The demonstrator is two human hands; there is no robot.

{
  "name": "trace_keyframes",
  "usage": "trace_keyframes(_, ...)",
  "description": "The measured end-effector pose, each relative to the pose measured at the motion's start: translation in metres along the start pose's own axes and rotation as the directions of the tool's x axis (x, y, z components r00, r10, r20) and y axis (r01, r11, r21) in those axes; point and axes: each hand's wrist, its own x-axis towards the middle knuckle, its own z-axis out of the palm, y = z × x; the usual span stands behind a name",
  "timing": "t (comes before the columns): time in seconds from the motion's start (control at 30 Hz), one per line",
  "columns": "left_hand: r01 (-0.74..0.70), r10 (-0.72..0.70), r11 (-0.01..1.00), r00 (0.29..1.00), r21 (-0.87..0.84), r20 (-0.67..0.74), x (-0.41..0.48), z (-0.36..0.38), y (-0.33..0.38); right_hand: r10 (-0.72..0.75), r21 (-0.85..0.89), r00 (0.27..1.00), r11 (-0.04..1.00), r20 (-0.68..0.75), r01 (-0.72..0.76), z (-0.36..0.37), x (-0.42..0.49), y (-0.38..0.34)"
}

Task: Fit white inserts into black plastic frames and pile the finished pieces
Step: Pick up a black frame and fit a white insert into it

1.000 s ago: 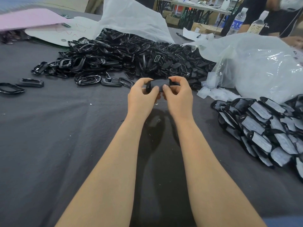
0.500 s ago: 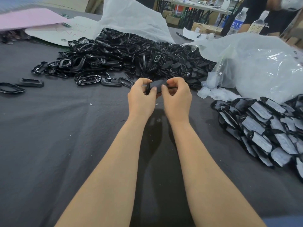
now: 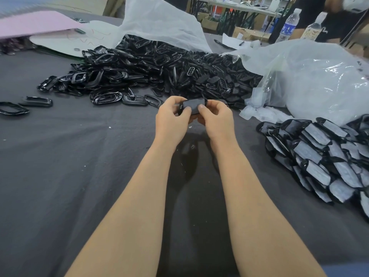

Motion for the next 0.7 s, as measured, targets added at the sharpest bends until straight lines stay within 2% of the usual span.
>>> trace_keyframes(0.43, 0.012, -0.010, 0.997, 1.000, 0.077, -0.028, 0.0009, -0.0011, 0.0004, 0.024, 0.031, 0.998, 0.999, 0.062, -0.026, -0.0011, -0.0007, 0.0011)
trace_keyframes(0.7, 0.043, -0.044, 0.998, 0.999, 0.038, 0.008, -0.0012, -0.0013, 0.0016, 0.011, -0.017, 0.998, 1.000, 0.062, -0.010, -0.0027, 0.0017, 0.0038)
